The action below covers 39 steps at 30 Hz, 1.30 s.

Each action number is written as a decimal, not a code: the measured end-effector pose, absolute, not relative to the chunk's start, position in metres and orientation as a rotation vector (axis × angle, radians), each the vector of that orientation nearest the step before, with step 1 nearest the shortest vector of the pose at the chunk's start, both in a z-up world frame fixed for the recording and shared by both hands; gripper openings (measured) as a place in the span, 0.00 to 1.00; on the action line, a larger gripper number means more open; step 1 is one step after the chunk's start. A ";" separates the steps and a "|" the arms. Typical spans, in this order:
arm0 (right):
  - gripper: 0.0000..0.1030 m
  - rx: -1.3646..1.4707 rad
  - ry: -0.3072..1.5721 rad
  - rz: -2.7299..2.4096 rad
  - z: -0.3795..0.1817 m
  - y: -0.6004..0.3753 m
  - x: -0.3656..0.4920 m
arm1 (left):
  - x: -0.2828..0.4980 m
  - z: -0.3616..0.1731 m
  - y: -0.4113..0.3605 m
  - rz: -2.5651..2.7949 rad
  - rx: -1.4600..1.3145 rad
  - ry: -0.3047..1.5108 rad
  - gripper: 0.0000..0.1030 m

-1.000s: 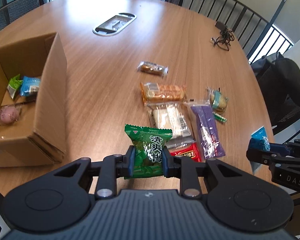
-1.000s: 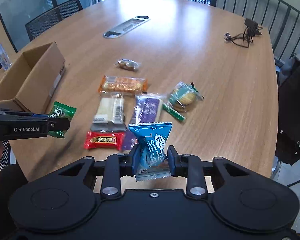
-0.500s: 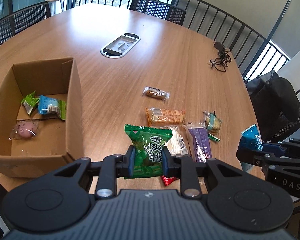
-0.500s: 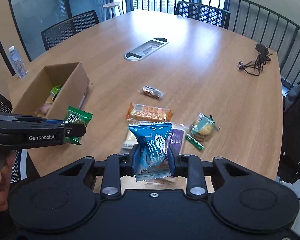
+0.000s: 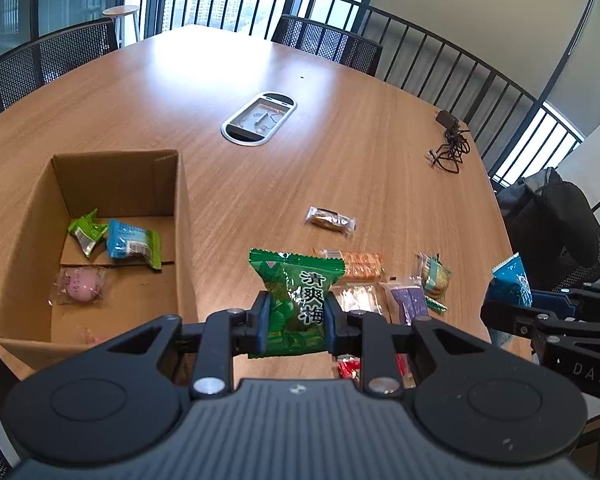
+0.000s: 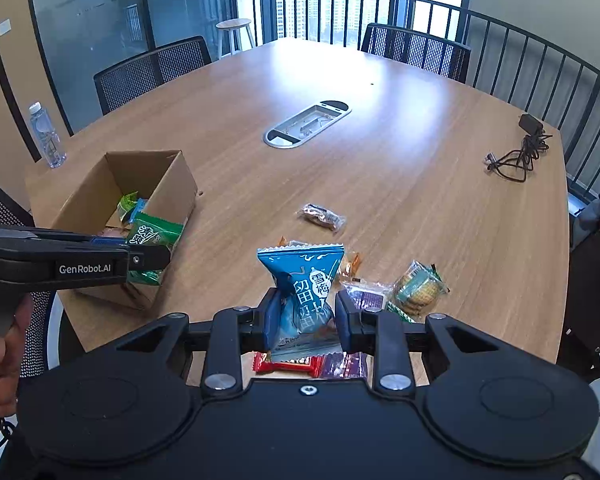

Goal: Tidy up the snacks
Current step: 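Carry both packs over the cardboard box and open both grippers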

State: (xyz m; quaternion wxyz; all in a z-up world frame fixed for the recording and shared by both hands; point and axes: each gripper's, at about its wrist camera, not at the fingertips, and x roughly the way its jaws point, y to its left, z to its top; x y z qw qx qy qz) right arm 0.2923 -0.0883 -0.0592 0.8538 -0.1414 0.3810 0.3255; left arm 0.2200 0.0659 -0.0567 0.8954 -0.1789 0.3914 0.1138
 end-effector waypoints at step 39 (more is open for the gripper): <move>0.28 -0.327 0.763 0.870 -0.050 0.015 0.260 | 0.185 -0.080 0.194 0.403 -0.475 0.818 0.25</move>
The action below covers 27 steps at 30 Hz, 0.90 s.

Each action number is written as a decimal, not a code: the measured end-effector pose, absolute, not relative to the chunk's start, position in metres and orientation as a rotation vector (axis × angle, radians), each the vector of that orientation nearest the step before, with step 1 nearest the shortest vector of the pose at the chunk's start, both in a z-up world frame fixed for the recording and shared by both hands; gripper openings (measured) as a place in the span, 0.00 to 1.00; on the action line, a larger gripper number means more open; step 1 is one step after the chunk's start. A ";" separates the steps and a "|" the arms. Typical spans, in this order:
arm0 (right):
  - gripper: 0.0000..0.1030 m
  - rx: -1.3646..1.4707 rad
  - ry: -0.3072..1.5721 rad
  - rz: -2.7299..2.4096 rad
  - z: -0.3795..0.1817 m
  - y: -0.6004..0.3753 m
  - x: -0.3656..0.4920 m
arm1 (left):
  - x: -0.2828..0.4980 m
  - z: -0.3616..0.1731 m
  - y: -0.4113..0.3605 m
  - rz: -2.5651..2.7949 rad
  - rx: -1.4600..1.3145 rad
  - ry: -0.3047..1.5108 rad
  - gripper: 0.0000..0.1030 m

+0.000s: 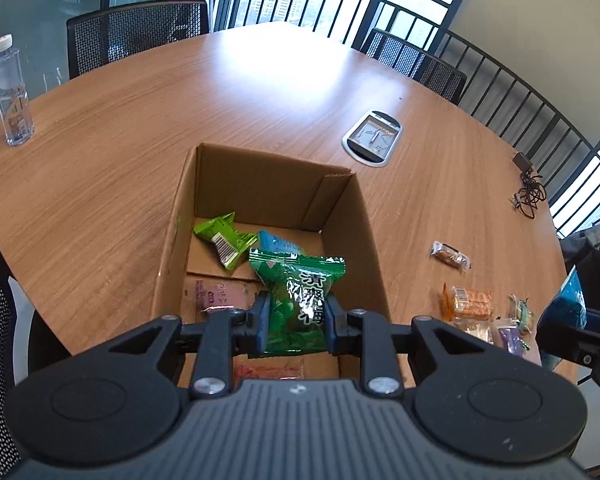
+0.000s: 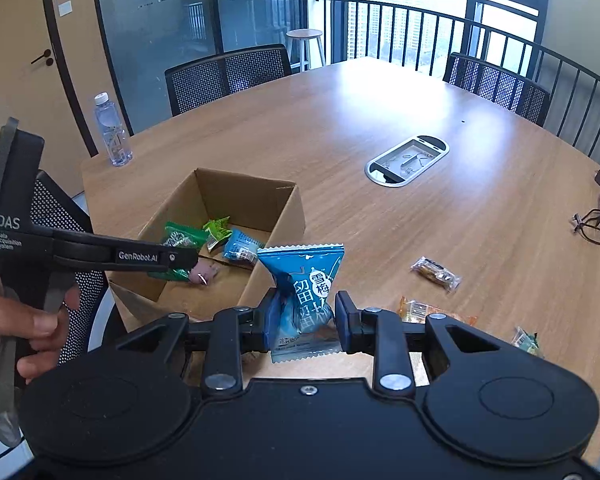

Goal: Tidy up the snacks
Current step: 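Carry both packs over the cardboard box and open both grippers, then withdraw both grippers from the box toward the remaining snacks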

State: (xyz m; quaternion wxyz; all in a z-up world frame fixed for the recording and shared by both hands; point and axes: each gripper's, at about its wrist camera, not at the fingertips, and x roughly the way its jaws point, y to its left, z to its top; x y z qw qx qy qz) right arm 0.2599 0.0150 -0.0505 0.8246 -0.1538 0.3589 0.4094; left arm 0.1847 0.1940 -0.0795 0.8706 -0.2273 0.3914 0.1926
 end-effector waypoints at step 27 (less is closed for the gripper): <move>0.61 -0.224 0.655 0.998 -0.032 0.068 0.271 | 0.145 -0.069 0.225 0.476 -0.555 0.774 0.51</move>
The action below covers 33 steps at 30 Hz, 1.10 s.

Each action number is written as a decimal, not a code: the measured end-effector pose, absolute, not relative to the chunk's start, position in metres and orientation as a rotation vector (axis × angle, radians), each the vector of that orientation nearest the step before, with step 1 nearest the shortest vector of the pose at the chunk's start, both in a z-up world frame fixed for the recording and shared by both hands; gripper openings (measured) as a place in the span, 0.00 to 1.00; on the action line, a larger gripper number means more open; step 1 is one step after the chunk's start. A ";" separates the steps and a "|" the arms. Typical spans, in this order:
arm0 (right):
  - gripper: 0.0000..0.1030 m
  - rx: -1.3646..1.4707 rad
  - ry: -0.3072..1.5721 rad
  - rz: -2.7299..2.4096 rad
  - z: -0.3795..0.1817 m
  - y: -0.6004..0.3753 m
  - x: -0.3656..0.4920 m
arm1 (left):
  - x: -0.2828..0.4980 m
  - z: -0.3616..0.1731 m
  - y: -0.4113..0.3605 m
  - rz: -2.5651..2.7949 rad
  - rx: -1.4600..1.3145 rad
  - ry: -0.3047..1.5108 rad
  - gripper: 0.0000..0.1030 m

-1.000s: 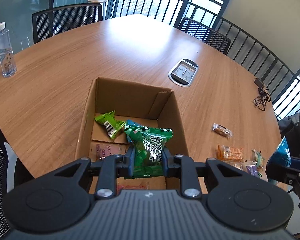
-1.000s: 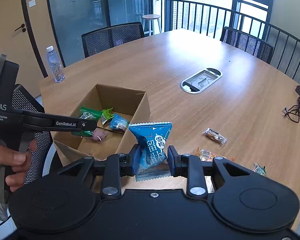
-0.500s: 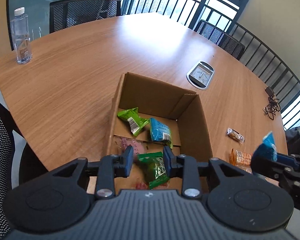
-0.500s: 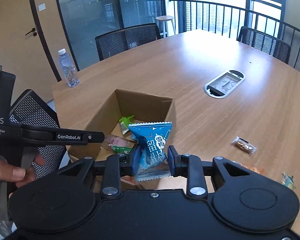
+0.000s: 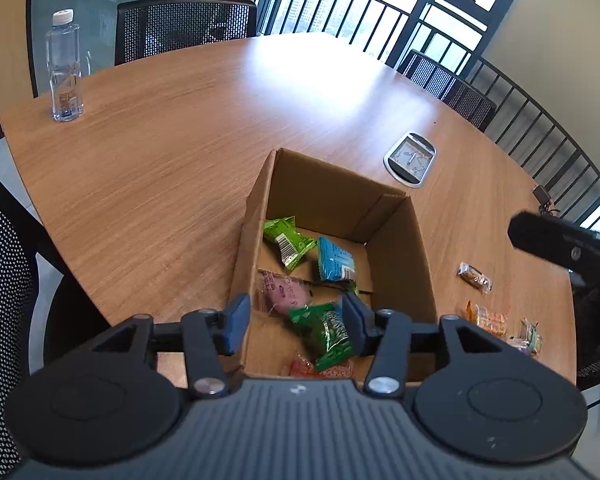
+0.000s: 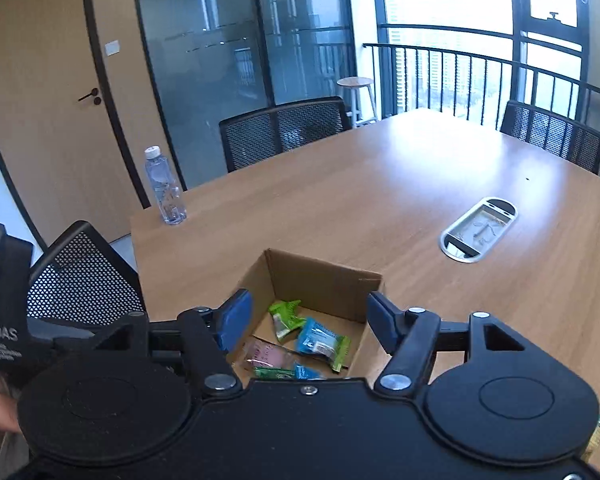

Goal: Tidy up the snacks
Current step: 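Withdraw both grippers from the box toward the remaining snacks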

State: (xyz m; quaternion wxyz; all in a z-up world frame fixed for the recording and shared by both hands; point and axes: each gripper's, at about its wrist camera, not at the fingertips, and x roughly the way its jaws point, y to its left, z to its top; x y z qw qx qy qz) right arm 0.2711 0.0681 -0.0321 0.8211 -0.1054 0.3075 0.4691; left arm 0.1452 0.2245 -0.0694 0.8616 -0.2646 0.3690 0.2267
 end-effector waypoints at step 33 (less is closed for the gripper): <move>1.00 -0.168 0.725 0.695 -0.055 -0.107 0.292 | 0.199 -0.045 0.110 0.304 -0.434 0.803 1.00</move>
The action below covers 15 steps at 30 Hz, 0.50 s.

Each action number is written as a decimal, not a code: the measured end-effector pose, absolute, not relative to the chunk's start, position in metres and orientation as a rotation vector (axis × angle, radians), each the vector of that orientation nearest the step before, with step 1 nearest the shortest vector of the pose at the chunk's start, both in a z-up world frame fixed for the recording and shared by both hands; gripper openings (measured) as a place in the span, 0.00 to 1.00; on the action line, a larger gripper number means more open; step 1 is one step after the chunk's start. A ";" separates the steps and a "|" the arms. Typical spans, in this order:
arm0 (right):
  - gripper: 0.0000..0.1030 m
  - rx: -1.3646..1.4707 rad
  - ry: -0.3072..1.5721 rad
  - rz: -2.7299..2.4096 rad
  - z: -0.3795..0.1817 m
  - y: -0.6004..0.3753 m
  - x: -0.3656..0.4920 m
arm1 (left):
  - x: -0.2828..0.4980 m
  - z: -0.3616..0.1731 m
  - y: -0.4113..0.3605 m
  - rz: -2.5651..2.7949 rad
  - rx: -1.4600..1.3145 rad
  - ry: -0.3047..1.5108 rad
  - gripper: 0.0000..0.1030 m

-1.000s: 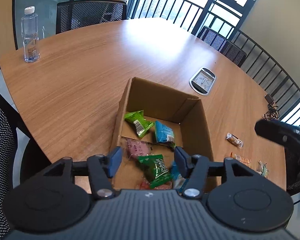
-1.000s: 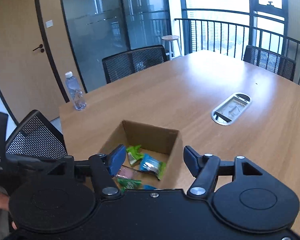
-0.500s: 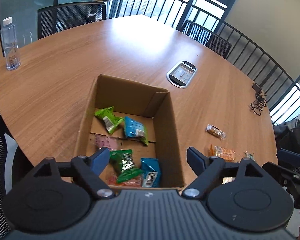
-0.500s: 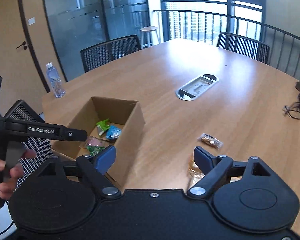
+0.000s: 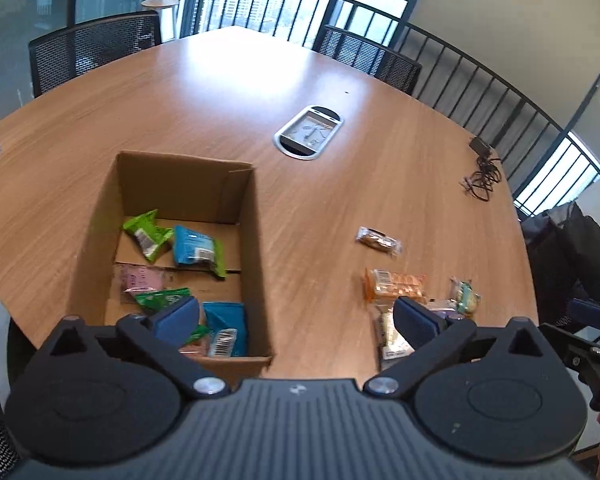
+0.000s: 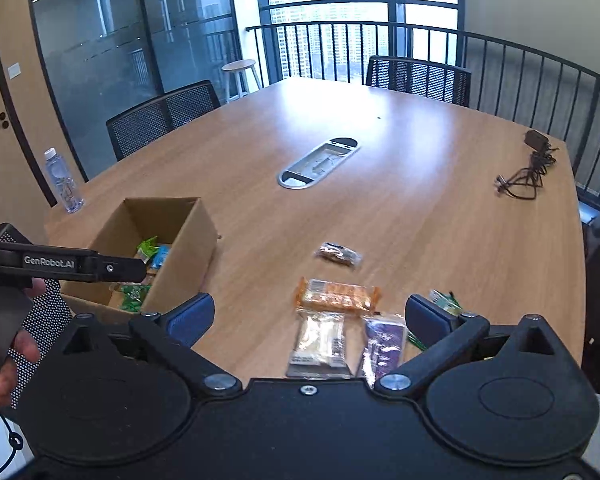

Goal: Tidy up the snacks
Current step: 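Withdraw both grippers from the box toward the remaining snacks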

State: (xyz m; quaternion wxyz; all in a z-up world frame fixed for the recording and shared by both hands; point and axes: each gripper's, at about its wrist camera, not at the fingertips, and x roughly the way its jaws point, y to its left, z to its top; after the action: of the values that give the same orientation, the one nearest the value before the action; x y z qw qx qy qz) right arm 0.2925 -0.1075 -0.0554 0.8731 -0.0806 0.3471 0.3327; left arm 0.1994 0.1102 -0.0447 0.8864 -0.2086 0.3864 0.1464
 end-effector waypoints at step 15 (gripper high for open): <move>0.91 -0.130 0.788 0.607 -0.074 -0.158 0.320 | 0.235 -0.062 0.052 0.198 -0.416 0.872 1.00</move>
State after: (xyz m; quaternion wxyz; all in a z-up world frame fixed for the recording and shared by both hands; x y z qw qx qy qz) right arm 0.3197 -0.1584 -0.0738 0.8769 -0.0625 0.3777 0.2907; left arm 0.2346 0.0524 -0.0617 0.8808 -0.1996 0.4186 0.0953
